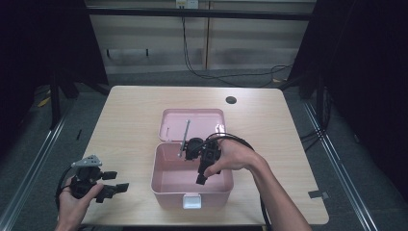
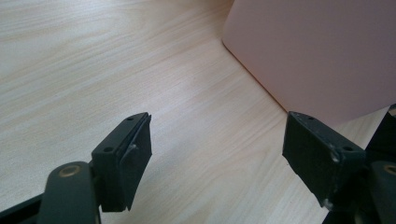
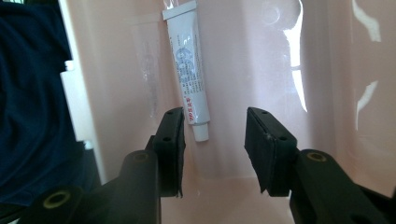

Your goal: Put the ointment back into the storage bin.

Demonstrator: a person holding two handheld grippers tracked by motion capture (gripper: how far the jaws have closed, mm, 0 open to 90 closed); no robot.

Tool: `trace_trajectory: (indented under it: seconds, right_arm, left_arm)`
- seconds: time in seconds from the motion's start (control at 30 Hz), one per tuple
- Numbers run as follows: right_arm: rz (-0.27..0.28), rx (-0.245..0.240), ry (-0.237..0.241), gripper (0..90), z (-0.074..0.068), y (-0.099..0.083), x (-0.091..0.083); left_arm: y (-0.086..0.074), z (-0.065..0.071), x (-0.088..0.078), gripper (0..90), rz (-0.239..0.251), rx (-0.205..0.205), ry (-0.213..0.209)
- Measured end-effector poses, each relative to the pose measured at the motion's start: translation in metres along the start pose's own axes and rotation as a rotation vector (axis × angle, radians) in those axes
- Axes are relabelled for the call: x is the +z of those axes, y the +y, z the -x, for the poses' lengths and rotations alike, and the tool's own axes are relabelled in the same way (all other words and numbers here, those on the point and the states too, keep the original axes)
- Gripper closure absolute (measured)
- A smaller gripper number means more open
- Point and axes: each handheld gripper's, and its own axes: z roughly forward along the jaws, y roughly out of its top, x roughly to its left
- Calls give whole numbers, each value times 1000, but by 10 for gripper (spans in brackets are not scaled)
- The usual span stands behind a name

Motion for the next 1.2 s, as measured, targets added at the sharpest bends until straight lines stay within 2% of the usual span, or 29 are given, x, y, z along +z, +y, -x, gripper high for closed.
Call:
trace_trajectory:
  seconds: [0.5,0.87,1.2]
  right_arm:
    - [19,56,-36,570,2,-21,-21]
    - [81,111,-77,545,0,-44,-44]
    - [109,165,-115,531,-1,-67,-58]
  left_arm:
    - [0,0,0,238,0,0,-2]
    - [0,0,1,238,2,-4,3]
    - [0,-1,0,237,1,-1,1]
